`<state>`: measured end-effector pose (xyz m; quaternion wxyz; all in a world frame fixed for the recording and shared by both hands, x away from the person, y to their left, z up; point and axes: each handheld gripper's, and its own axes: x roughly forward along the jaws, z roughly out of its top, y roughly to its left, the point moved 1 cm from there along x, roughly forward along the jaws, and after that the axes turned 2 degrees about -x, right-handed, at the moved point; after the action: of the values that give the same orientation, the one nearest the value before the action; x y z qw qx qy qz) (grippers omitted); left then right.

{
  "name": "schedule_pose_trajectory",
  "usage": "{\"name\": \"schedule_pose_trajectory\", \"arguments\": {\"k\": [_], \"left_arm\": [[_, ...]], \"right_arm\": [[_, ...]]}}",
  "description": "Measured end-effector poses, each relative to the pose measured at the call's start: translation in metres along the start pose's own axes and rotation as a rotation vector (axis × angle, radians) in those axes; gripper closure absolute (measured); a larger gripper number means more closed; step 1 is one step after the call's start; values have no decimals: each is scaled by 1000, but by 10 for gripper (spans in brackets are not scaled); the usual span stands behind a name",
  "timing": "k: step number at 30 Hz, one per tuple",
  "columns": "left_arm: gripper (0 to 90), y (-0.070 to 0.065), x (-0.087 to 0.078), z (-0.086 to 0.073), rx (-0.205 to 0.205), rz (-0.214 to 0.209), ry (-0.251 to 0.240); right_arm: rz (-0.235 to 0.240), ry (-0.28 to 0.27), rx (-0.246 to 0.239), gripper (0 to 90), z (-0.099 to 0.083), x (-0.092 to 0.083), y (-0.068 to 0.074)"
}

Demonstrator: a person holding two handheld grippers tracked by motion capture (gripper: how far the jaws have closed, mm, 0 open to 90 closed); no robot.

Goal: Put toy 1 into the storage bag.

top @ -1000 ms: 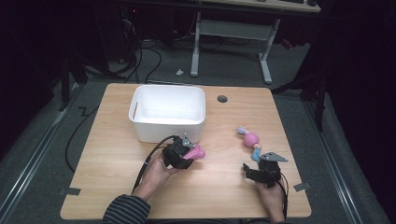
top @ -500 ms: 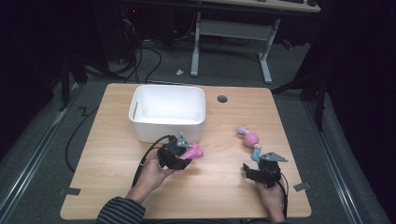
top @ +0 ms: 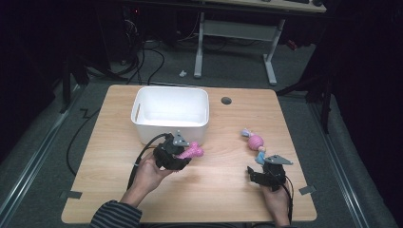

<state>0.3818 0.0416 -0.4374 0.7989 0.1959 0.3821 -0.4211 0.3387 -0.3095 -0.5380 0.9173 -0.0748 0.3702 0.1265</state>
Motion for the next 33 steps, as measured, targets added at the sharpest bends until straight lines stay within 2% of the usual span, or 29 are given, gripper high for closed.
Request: {"name": "schedule_pose_trajectory", "arguments": {"k": [6, 10, 16, 24, 33], "left_arm": [[589, 5, -13, 5, -6, -7, -21], [590, 7, -19, 9, -3, 13, -25], [590, 9, -26, 12, -6, 9, -34], [590, 13, -41, 24, -6, 24, -43], [590, 25, -53, 34, -40, 12, -73]], "right_arm": [[2, 0, 1, 224, 0, 0, 0], [1, 0, 1, 224, 0, 0, 0], [3, 0, -2, 224, 0, 0, 0], [3, 1, -3, 224, 0, 0, 0], [4, 1, -5, 224, 0, 0, 0]]}}
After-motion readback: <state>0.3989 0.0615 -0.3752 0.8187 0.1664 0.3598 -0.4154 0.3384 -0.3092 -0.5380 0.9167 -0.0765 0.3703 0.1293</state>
